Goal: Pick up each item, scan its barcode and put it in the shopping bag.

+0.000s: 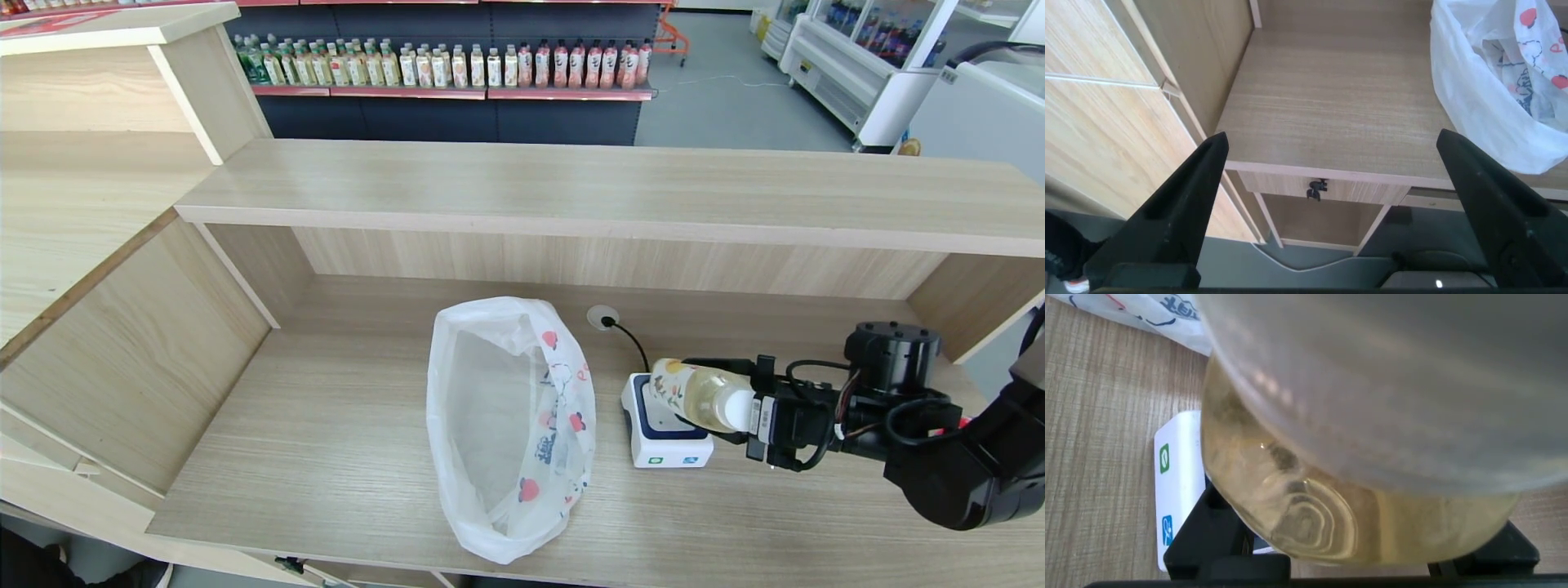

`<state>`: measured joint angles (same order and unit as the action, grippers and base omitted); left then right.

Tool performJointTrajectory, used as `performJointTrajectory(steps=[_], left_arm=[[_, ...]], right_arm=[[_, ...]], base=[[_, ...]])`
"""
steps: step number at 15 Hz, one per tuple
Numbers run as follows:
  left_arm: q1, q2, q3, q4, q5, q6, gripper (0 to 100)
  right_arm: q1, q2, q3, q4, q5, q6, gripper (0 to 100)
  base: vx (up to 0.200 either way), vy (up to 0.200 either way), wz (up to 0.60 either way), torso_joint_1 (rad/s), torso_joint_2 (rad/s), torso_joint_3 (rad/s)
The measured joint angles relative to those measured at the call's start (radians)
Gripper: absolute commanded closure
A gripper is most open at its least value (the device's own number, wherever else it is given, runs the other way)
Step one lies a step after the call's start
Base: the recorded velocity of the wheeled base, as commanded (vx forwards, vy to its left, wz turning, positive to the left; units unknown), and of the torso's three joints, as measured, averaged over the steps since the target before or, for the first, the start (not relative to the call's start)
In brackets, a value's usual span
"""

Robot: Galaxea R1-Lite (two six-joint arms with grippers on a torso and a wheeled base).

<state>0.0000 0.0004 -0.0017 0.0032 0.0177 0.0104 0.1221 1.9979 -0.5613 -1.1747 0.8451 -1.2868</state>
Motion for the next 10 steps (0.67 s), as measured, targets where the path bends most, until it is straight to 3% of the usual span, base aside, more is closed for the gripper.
performJointTrajectory(steps=[5,8,10], left_arm=[[0.000,0.000,0.000,0.000,0.000,0.000,0],[0.000,0.000,0.000,0.000,0.000,0.000,0],[0.000,0.000,0.000,0.000,0.000,0.000,0]], right_arm=[[-0.003,-0.051,0.009,0.003,-0.007,0.091,100],[-0.001,-0.162,0.009,0.012,-0.054,0.310,100],[-0.001,-0.293,0.009,0.092,-0.176,0.548,100]], base=[[0.000,0.000,0.00,0.000,0.00,0.000],[0.000,0.000,0.00,0.000,0.00,0.000],[0.000,0.000,0.00,0.000,0.00,0.000]])
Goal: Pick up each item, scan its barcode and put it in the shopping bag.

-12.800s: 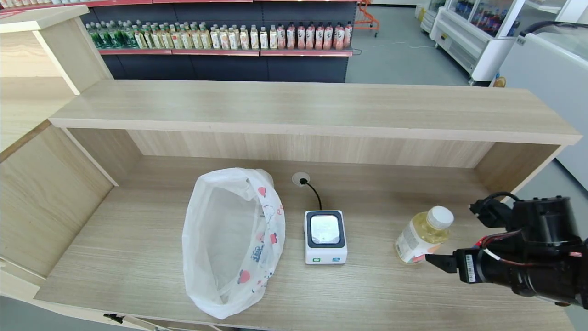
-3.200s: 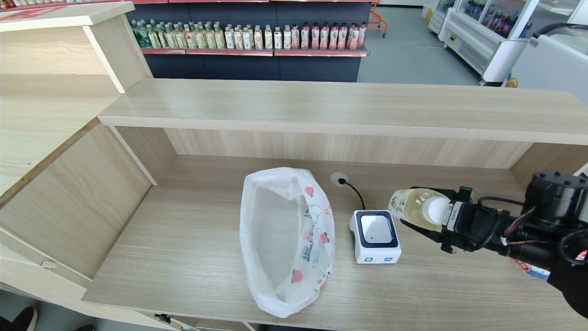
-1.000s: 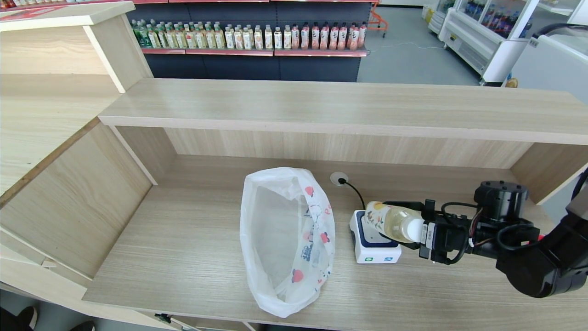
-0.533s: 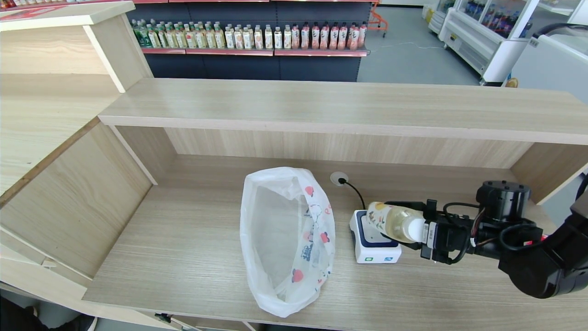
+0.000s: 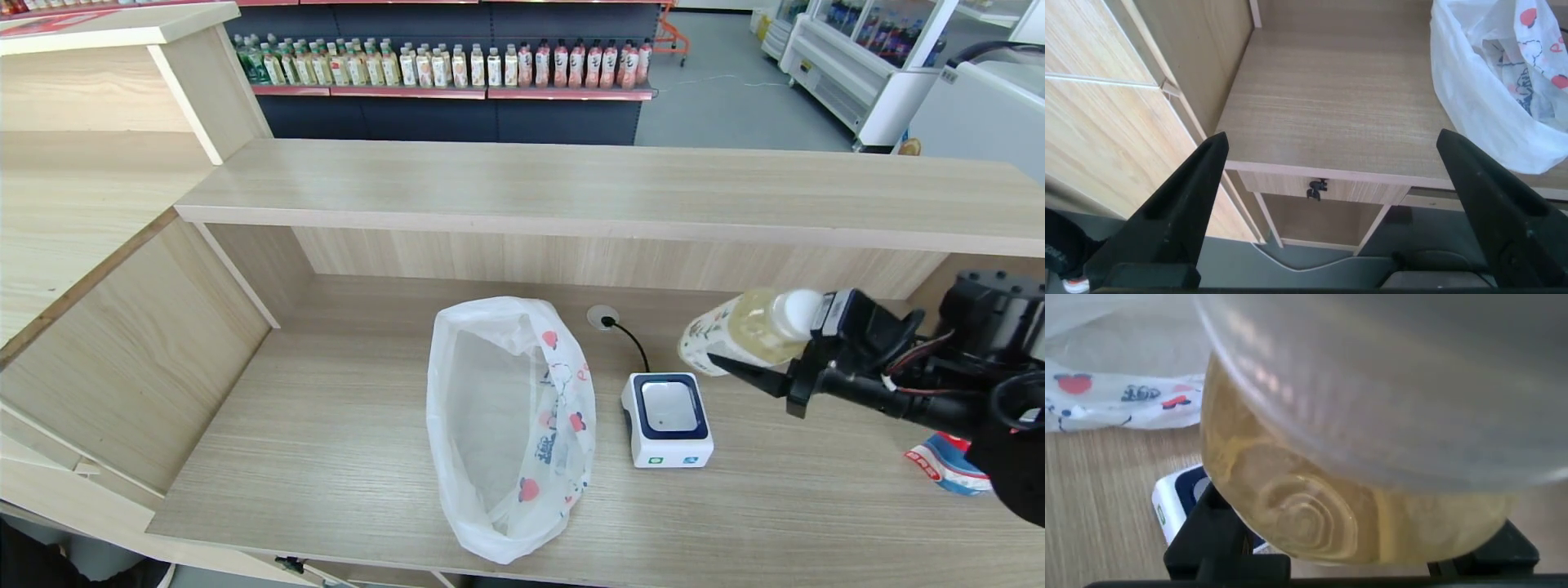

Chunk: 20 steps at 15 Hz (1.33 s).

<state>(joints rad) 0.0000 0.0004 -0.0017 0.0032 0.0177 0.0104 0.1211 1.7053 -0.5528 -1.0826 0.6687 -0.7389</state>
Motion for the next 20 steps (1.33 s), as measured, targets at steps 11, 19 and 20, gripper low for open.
performJointTrajectory(steps=[11,19,20], left_arm=[[0.000,0.000,0.000,0.000,0.000,0.000,0],[0.000,0.000,0.000,0.000,-0.001,0.000,0],[0.000,0.000,0.000,-0.001,0.000,0.000,0]], right_arm=[[0.088,-0.356,0.024,0.445,-0.489,0.793,100],[0.148,-0.344,0.013,0.435,-0.490,0.811,100],[0.179,-0.329,0.007,0.444,-0.492,0.815,100]], base=[[0.000,0.000,0.00,0.000,0.00,0.000],[0.000,0.075,0.00,0.000,0.00,0.002],[0.000,0.000,0.00,0.000,0.00,0.000]])
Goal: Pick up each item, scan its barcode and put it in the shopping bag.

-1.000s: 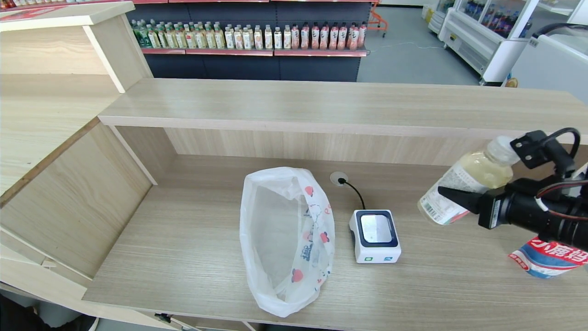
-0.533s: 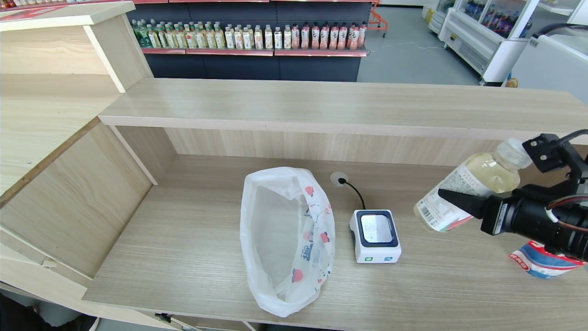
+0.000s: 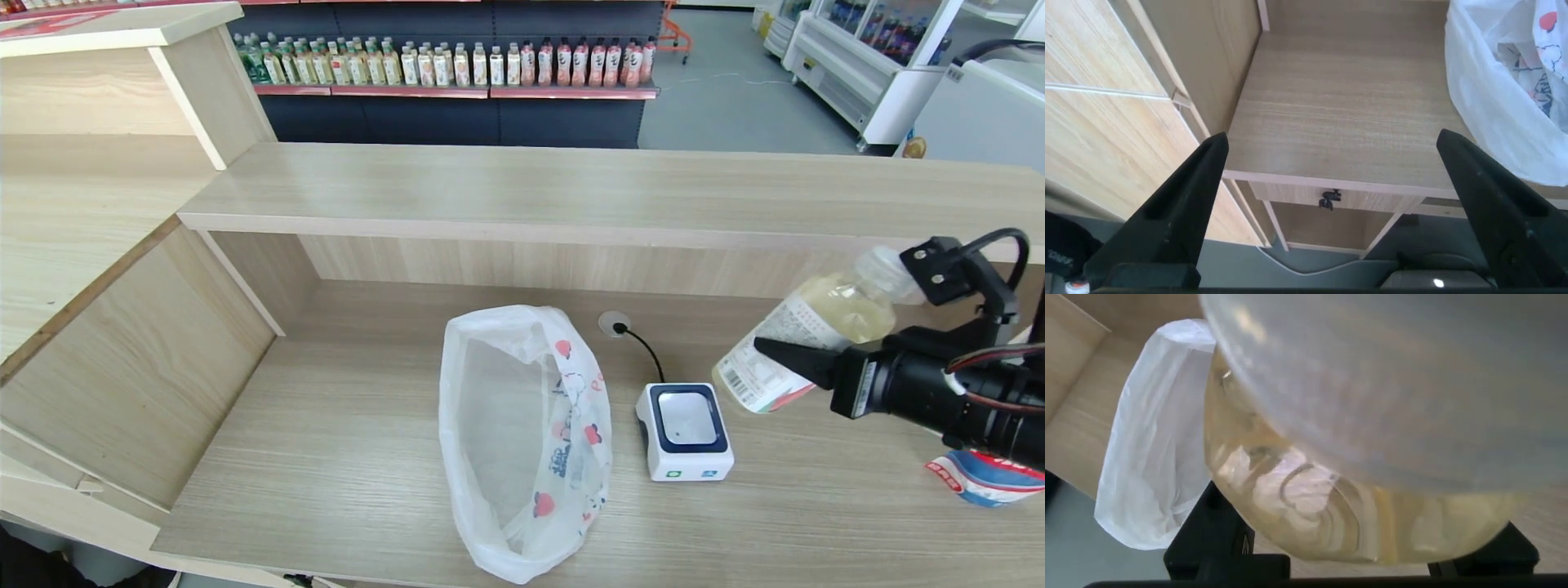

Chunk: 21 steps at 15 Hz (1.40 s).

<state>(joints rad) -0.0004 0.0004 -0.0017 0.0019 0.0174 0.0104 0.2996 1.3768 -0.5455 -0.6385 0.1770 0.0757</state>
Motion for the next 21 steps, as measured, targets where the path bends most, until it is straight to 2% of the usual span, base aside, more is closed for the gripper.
performJointTrajectory(steps=[7,10,14,21], left_arm=[[0.000,0.000,0.000,0.001,0.000,0.000,0],[0.000,0.000,0.000,0.001,0.000,0.000,0],[0.000,0.000,0.000,0.001,0.000,0.000,0],[0.000,0.000,0.000,0.001,0.000,0.000,0]], right_arm=[[0.204,0.182,-0.077,-0.008,-0.066,0.027,100],[0.229,0.280,-0.093,-0.074,-0.072,0.029,100],[0.252,0.468,-0.116,-0.349,-0.072,0.001,100],[0.304,0.728,-0.290,-0.414,-0.073,-0.182,100]], base=[[0.000,0.000,0.00,0.000,0.00,0.000],[0.000,0.000,0.00,0.000,0.00,0.000],[0.000,0.000,0.00,0.000,0.00,0.000],[0.000,0.000,0.00,0.000,0.00,0.000]])
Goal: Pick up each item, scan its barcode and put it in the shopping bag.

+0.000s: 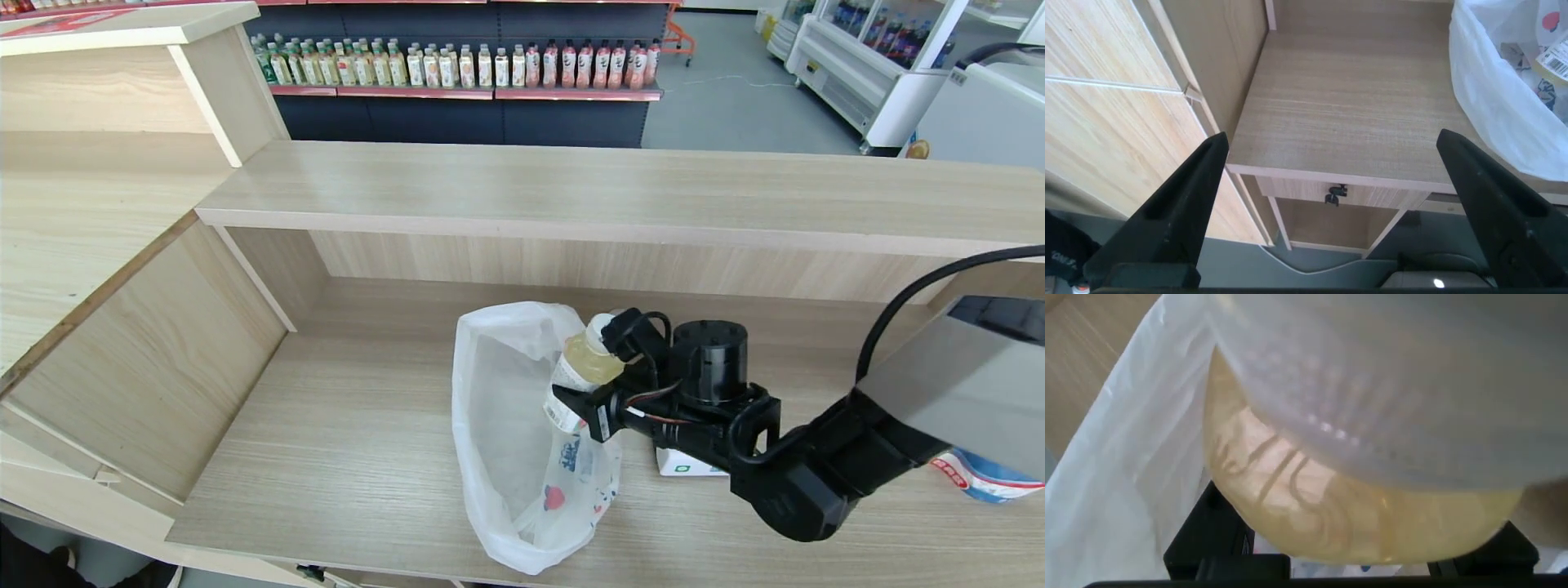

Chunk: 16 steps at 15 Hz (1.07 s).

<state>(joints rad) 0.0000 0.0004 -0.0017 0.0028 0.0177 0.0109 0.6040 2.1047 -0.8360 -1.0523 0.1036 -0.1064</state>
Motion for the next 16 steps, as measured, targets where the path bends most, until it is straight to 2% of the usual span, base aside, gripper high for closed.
performJointTrajectory(steps=[4,10,11,16], left_arm=[[0.000,0.000,0.000,0.000,-0.001,0.000,0],[0.000,0.000,0.001,0.000,0.000,0.000,0],[0.000,0.000,0.000,0.000,0.000,0.000,0],[0.000,0.000,0.000,0.000,0.000,0.000,0]], right_arm=[[0.007,0.092,-0.067,-0.053,0.003,-0.092,100],[0.017,0.183,-0.145,-0.061,0.007,-0.139,100],[0.017,0.188,-0.146,-0.061,0.008,-0.138,0],[0.019,0.152,-0.133,-0.055,0.012,-0.049,0]], base=[[0.000,0.000,0.00,0.000,0.00,0.000],[0.000,0.000,0.00,0.000,0.00,0.000],[0.000,0.000,0.00,0.000,0.00,0.000],[0.000,0.000,0.00,0.000,0.00,0.000]])
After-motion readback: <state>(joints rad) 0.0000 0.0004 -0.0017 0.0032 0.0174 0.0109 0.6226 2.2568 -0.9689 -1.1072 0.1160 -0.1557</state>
